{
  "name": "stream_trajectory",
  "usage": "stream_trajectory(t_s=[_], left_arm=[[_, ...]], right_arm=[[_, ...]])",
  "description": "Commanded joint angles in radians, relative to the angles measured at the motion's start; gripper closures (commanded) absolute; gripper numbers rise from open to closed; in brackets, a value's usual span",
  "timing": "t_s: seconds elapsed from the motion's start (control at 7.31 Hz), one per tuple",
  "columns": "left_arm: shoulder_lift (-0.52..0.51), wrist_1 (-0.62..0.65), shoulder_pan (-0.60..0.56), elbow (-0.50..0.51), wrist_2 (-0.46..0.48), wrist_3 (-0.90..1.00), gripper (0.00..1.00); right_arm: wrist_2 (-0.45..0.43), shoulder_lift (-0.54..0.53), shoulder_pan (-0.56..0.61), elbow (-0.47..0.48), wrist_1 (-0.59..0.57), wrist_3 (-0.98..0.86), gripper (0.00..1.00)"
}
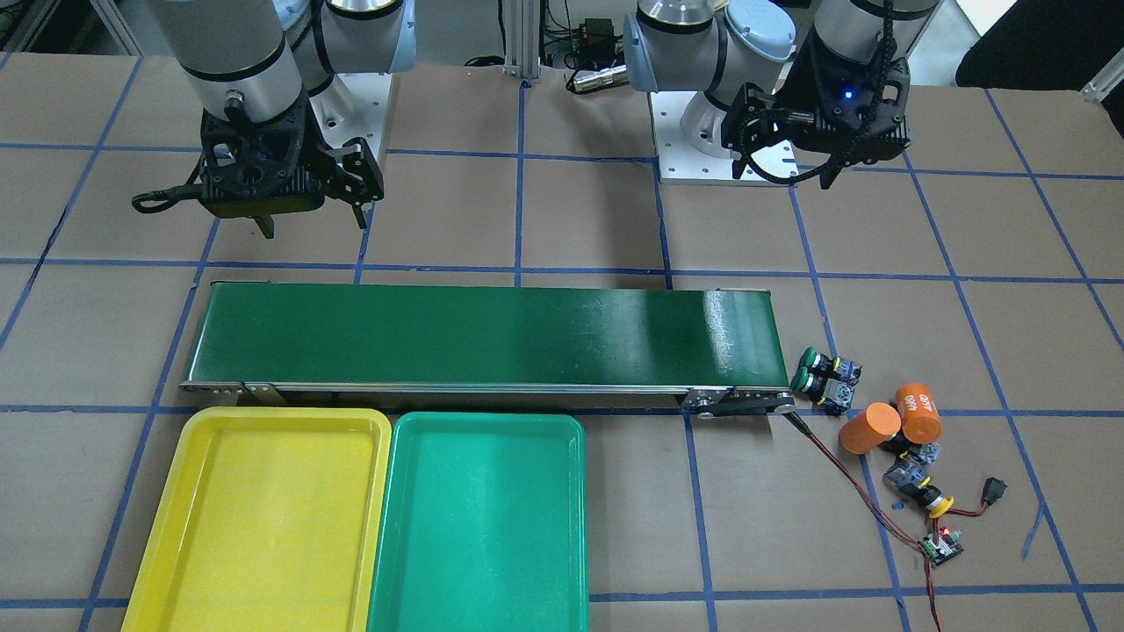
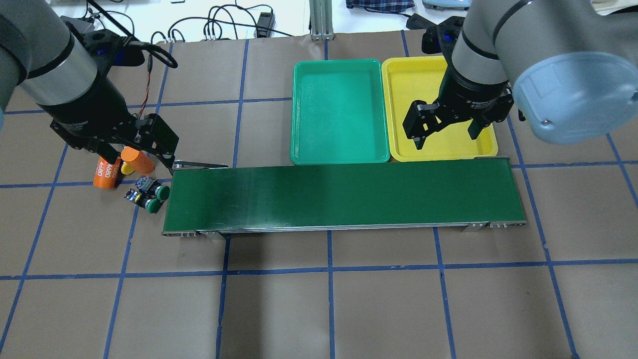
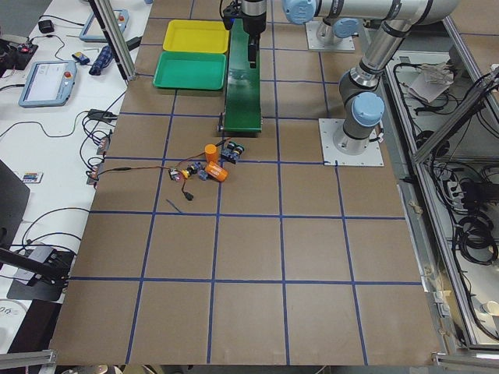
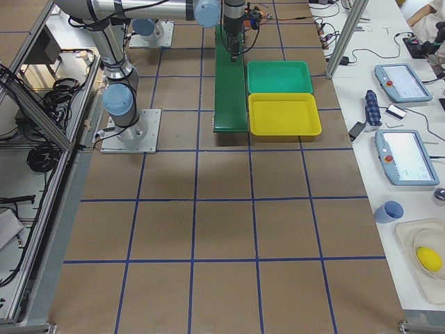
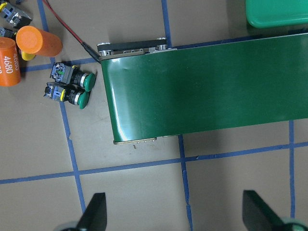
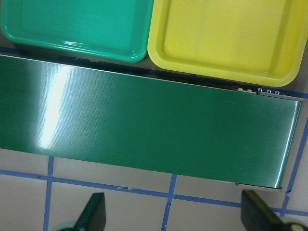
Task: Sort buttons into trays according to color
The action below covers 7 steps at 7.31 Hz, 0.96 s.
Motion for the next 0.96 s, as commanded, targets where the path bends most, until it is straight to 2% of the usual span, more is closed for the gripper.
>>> stream_trajectory(t_s=[0.0,0.82], left_arm=[[0.002,0.002,0.0,-0.006,0.006,0.002,0.0],[-0.004,0.006,0.003,-0.008,0.003,0.016,0.0]], right_arm=[[-0.01,0.0,0.0,0.001,0.0,-0.017,0.0],[-0.008,0.0,0.002,0.001,-0.001,-0.017,0.0]])
